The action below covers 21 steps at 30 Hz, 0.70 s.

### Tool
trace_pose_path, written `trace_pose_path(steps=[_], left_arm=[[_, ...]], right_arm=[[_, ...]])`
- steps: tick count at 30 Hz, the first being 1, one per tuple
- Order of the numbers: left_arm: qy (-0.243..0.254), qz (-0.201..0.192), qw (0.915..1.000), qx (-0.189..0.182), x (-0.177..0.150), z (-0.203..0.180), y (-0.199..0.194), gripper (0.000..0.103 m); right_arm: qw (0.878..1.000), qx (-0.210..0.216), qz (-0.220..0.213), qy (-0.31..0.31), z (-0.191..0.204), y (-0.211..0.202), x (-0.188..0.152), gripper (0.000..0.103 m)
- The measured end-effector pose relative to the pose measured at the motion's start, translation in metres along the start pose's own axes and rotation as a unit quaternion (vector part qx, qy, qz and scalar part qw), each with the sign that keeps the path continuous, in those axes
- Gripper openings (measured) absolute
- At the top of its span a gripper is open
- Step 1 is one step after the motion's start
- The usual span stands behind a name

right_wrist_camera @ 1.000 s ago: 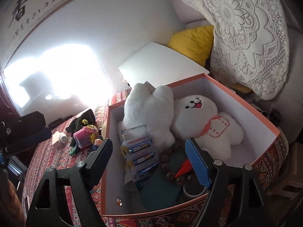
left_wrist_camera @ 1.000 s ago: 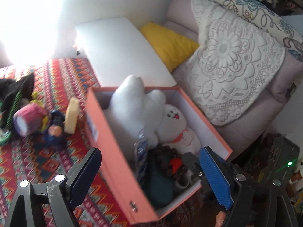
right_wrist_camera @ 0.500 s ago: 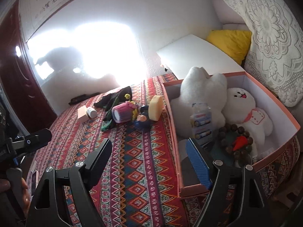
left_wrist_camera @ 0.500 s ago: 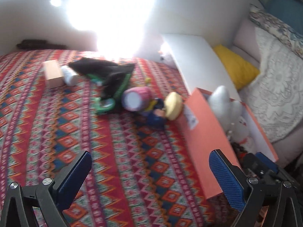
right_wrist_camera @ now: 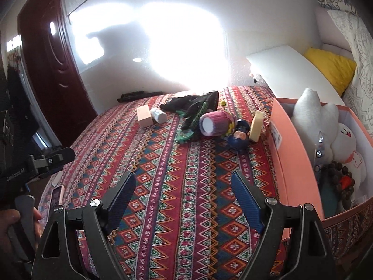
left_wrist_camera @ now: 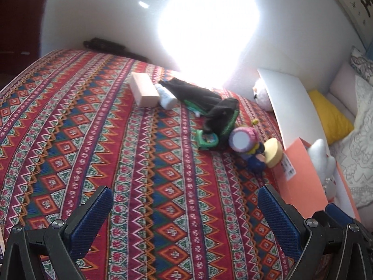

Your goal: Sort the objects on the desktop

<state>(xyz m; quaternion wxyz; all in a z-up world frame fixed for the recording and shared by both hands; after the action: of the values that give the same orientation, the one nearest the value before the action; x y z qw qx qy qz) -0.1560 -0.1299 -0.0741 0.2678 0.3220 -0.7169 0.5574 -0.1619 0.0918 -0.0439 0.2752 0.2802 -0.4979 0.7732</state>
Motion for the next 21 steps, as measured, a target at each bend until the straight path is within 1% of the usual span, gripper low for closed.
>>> trace_pose_path(steps=[4,7,21], left_arm=[[-0.010,0.005,0.9999,-0.001,-0.005,0.010,0.003,0.102],[-0.009,0.009,0.9999,-0.006,-0.007,0.007,0.006,0.102],[0.003,0.018,0.9998,-0.009,-0.009,-0.007,0.015,0.102]], right_arm=[[1.000,0.006,0.010,-0.015,0.017,0.007,-0.007,0.086],[1.000,0.008,0.015,-0.021,0.022,0.011,-0.009,0.086],[1.000,0.006,0.020,-0.009,0.011,0.014,-0.009,0.086]])
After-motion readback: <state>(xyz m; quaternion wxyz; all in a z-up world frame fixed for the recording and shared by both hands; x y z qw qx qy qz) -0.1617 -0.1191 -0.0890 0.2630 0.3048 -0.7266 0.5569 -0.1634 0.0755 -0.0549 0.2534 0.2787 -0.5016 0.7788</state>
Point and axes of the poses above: each gripper's, at about its wrist camera, not at the fingertips, and y roughly the way its jaws point, z to its left, x to its top, the point moved 8 cm from there along y, roughly the way its jaws point, and after that the axes turned 13 degrees about y, right-handed, at the moved point
